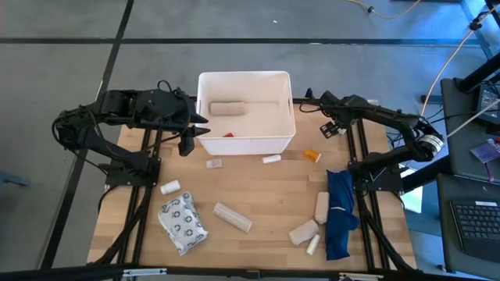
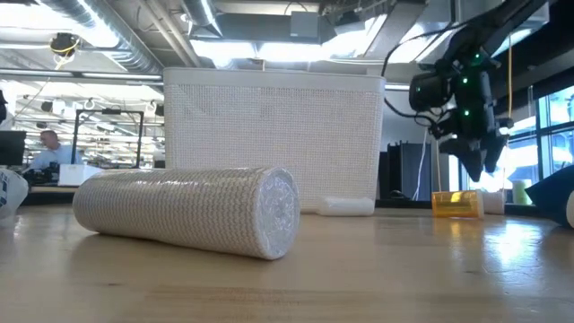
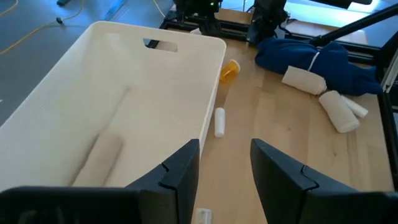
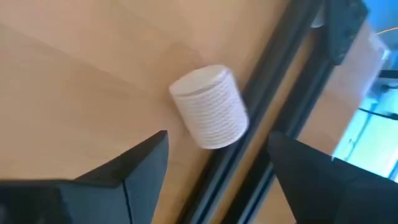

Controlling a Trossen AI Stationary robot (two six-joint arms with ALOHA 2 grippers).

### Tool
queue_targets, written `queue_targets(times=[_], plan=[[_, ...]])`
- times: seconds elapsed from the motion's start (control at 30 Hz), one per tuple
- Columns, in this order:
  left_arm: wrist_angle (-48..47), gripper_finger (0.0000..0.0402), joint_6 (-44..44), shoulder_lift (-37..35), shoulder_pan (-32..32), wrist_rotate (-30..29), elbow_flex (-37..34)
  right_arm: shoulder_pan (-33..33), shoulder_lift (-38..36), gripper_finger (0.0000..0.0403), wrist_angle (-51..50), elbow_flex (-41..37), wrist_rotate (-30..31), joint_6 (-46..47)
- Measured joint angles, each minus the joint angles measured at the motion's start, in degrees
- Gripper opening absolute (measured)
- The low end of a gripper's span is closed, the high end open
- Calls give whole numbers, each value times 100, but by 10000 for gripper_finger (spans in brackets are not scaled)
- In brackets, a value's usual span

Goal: Pick & place medical supplies in basket/bin
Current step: Put the white bandage into the white bin

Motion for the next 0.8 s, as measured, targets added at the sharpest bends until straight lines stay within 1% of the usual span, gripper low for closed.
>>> queue_targets(times=[0.17,0.23,0.27,0.5,0.8], plan=[[4,136,0,0,0,0,0,14,267,249,150,-23,-5,98],[4,136,0,0,0,0,0,-16,444,241,210,-21,-152,4],[4,136,0,0,0,0,0,-29,545,237,212,-21,-129,-13],[7,136,-1,0,0,0,0,37,1121,213,203,-23,497,294],[7,136,-2,0,0,0,0,57,1603,188,303,-13,620,253]])
